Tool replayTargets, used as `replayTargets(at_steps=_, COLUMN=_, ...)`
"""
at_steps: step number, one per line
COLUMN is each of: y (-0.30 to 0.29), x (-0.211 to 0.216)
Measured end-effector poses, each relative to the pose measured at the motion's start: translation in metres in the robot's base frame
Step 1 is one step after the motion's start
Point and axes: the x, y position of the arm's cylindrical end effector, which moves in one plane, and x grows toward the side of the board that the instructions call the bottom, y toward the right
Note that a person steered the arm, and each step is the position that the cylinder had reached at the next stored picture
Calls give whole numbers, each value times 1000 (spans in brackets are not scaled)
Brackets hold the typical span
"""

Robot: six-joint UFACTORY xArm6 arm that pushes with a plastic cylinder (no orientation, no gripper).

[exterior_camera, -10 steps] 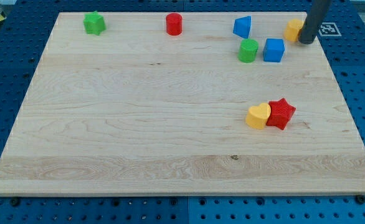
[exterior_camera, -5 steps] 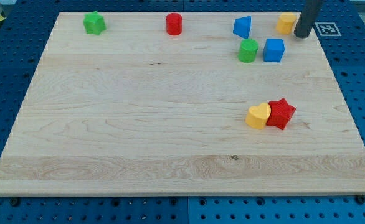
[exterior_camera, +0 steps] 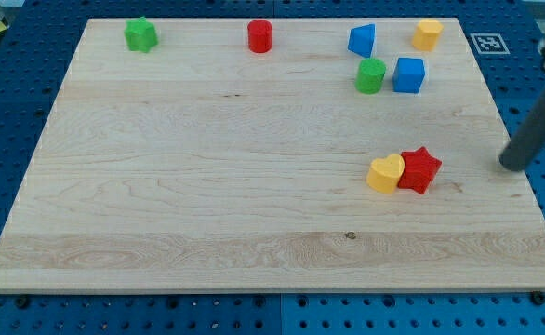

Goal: Slide the yellow heart towards the center left

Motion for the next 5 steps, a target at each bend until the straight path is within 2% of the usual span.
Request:
replayTargets(at_steps=1, y=-12, x=42)
replayTargets(at_steps=2, y=-37, x=62)
replayTargets(at_steps=5, y=-165, x=1)
